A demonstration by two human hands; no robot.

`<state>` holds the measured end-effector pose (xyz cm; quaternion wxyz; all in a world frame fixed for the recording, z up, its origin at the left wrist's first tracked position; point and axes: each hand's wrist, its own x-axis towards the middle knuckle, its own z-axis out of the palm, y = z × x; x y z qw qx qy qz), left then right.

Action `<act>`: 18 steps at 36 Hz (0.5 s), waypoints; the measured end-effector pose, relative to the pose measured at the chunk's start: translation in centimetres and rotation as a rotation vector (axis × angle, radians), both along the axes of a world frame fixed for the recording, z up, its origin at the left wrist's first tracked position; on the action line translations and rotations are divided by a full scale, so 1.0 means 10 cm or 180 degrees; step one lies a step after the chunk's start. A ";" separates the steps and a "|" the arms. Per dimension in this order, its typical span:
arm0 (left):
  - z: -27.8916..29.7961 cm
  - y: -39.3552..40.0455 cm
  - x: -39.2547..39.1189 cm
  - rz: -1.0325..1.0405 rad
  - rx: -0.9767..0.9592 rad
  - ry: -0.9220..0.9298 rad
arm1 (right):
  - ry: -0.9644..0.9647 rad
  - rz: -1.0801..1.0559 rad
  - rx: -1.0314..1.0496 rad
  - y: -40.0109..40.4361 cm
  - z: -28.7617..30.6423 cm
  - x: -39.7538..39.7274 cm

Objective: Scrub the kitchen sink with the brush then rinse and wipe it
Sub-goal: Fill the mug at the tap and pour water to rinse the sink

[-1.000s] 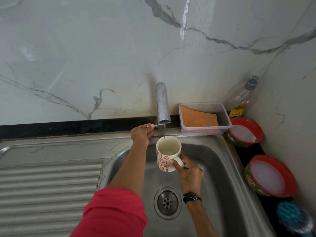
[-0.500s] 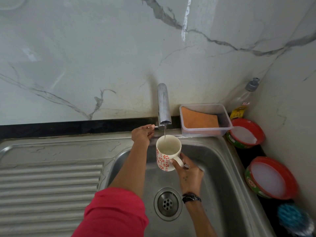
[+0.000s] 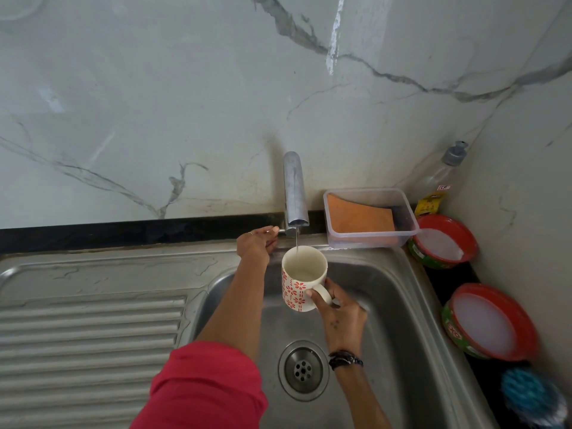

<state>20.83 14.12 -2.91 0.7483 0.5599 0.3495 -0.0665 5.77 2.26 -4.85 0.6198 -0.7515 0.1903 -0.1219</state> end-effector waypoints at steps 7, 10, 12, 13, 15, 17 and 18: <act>0.00 -0.01 0.00 0.0013 0.0069 0.0006 | -0.0015 0.0023 0.0007 0.00 0.00 0.00; 0.00 -0.04 -0.01 0.0055 0.0131 -0.0053 | -0.0002 0.0021 0.0042 0.00 -0.02 0.00; -0.01 -0.04 -0.02 0.0084 0.0172 -0.0066 | 0.0010 0.0013 0.0035 -0.01 -0.03 0.00; -0.01 -0.04 -0.02 0.0083 0.0174 -0.0069 | 0.0010 0.0012 0.0013 -0.01 -0.03 -0.01; -0.02 -0.04 -0.01 0.0058 0.0154 -0.0078 | -0.0006 0.0013 -0.0013 -0.02 -0.03 -0.02; -0.02 -0.03 -0.01 0.0042 0.0163 -0.0076 | -0.0012 0.0007 -0.0012 -0.03 -0.02 -0.02; -0.02 -0.03 -0.01 0.0038 0.0174 -0.0070 | -0.0009 0.0005 -0.0018 -0.03 -0.02 -0.03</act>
